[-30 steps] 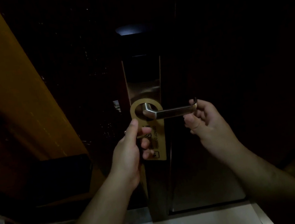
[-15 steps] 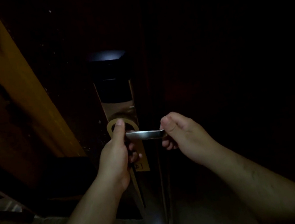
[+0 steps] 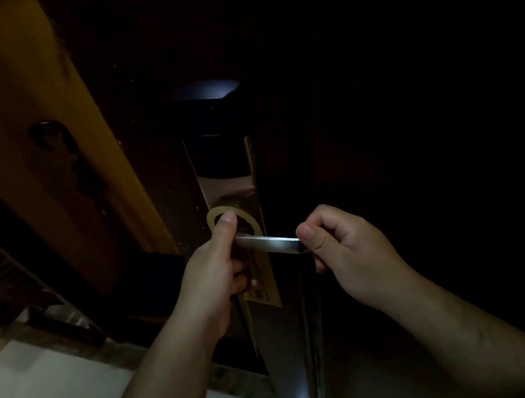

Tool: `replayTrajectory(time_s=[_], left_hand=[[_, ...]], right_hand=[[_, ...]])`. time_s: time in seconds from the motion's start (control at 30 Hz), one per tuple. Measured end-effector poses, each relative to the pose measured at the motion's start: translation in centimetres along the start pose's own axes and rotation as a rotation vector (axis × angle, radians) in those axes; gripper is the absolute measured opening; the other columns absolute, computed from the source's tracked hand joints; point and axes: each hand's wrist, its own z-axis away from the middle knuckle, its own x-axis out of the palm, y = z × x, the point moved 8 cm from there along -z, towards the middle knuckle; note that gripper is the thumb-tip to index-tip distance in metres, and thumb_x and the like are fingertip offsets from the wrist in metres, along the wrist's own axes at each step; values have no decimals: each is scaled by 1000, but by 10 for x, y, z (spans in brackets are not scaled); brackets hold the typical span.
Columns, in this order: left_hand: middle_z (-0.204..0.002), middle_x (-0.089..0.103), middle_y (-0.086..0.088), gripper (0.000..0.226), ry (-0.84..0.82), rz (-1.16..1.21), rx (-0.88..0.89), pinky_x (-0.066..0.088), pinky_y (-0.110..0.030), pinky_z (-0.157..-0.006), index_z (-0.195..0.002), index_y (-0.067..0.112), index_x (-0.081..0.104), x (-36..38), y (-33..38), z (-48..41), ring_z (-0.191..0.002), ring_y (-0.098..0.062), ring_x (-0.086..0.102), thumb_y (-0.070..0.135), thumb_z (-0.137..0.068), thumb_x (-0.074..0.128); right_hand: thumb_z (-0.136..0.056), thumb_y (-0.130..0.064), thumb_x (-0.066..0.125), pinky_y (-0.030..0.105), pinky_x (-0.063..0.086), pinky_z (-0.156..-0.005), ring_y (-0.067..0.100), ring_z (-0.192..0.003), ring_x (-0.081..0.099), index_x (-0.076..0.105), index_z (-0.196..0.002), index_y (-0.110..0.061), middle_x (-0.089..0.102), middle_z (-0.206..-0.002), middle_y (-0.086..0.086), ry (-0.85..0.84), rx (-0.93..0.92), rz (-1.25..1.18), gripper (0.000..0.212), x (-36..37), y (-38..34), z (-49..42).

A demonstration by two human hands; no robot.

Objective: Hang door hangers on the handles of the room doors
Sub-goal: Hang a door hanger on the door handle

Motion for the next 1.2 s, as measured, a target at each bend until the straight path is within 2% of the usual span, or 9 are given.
replayTrajectory(time_s=[0.17, 0.4, 0.5, 0.57, 0.63, 0.67, 0.7, 0.83, 1.2], left_hand=[[-47, 58, 16, 44, -36, 32, 13, 45, -27, -61, -108, 10, 61, 0, -4, -2, -40, 1, 54, 49, -98, 43], [-54, 57, 9, 35, 45, 11, -1, 45, -28, -61, -95, 18, 60, -4, 4, 10, -42, -2, 55, 50, -97, 46], [-96, 66, -10, 45, 105, -54, -18, 54, -37, -82, -109, 15, 63, -9, 6, 20, -93, -25, 67, 54, -95, 46], [-109, 55, -12, 48, 138, -66, -54, 40, -51, -105, -107, 13, 63, -10, 5, 27, -114, -41, 50, 56, -94, 47], [-104, 52, -12, 47, 180, -44, -79, 50, -43, -97, -96, 13, 62, -9, 3, 37, -101, -26, 51, 57, -92, 50], [-61, 61, -10, 46, 207, -3, -88, 53, -35, -80, -90, 12, 62, -7, 1, 40, -58, -19, 64, 57, -91, 52], [-56, 40, 12, 45, 225, 43, -95, 48, -30, -66, -85, 12, 61, -4, -1, 44, -45, -8, 32, 56, -90, 54], [-54, 32, 4, 41, 322, 122, -108, 45, -26, -52, -82, 14, 59, -1, -5, 61, -43, -10, 27, 54, -89, 58], [-54, 32, 5, 40, 512, 136, -121, 41, -32, -62, -74, 20, 54, -11, -17, 129, -44, -12, 28, 58, -86, 59]], right_hand=[[-88, -53, 47, 29, 47, -54, 18, -60, 60, 59, -79, -33, 58, -61, -7, -15, 18, 33, 25, 2, 2, 0], [-86, -61, 42, 24, 40, -45, 8, -52, 54, 55, -79, -38, 58, -64, -2, -72, -96, 204, 28, -3, -12, 1], [-85, -67, 36, 19, 37, -46, 4, -56, 54, 55, -85, -36, 56, -64, -8, -197, -144, 323, 36, -6, -16, 0], [-84, -69, 34, 23, 40, -48, 5, -59, 55, 56, -87, -36, 57, -67, -7, -258, -180, 311, 39, -8, -18, 1], [-87, -67, 35, 30, 45, -51, 8, -61, 57, 56, -85, -37, 61, -70, -2, -313, -185, 254, 37, -8, -17, 3], [-89, -65, 35, 30, 46, -52, 11, -62, 58, 56, -85, -37, 63, -72, 1, -345, -174, 226, 35, -8, -16, 5], [-92, -62, 36, 29, 46, -52, 12, -63, 59, 56, -85, -37, 64, -75, 2, -382, -165, 199, 33, -7, -15, 7], [-98, -53, 38, 29, 46, -52, 15, -65, 60, 57, -85, -33, 66, -79, 6, -488, -201, 118, 31, -3, -17, 12], [-95, -60, 34, 20, 44, -49, 13, -69, 61, 57, -86, -34, 64, -77, 4, -600, -269, 24, 36, 9, -37, 59]])
